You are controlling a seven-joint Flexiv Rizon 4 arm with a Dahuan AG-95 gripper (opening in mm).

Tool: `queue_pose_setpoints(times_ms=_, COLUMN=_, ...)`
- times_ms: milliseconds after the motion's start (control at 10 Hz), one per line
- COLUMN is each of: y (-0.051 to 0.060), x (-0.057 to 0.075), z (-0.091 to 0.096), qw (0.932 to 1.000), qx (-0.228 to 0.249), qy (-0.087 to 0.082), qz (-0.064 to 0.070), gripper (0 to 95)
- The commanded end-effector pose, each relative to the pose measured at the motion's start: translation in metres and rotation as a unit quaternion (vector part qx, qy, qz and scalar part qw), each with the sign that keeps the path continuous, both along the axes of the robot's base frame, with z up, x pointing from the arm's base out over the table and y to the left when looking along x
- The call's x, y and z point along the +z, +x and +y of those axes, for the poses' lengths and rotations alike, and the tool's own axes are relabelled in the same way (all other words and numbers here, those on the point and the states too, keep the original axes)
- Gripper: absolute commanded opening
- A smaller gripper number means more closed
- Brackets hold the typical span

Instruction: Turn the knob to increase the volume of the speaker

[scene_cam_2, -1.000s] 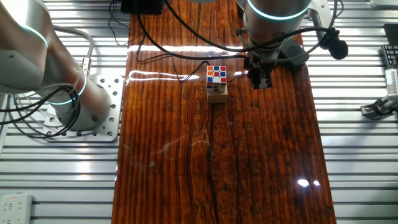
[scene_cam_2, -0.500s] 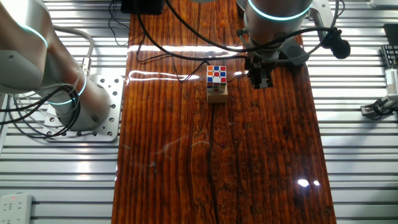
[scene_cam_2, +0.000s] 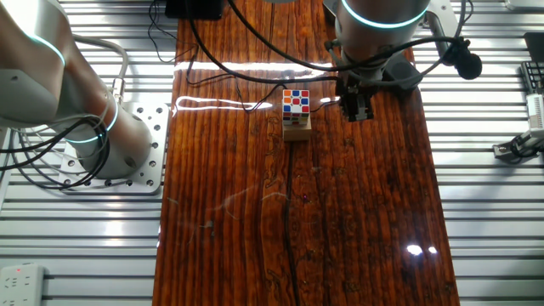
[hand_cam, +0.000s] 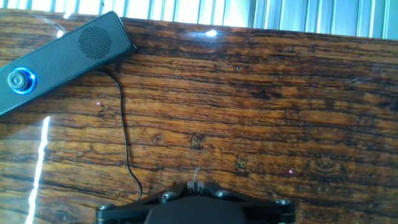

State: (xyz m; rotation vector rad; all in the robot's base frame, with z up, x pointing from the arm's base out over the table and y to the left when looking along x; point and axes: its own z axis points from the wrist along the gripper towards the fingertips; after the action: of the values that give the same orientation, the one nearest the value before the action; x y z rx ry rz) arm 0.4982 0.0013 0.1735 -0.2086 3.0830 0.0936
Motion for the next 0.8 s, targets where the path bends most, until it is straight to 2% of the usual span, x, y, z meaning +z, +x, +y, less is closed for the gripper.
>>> queue_pose_setpoints(times_ms=100, y=0.0003, x=0.0004, z=0.0003, qw=1.0, qx=-0.002, qy=0.002, qz=-0.003, gripper=0.0)
queue_pose_setpoints(times_ms=800, y=-0.0002, x=0.0016, z=0.0017, qw=1.0, qx=0.004, qy=0.006, qz=-0.001, gripper=0.0)
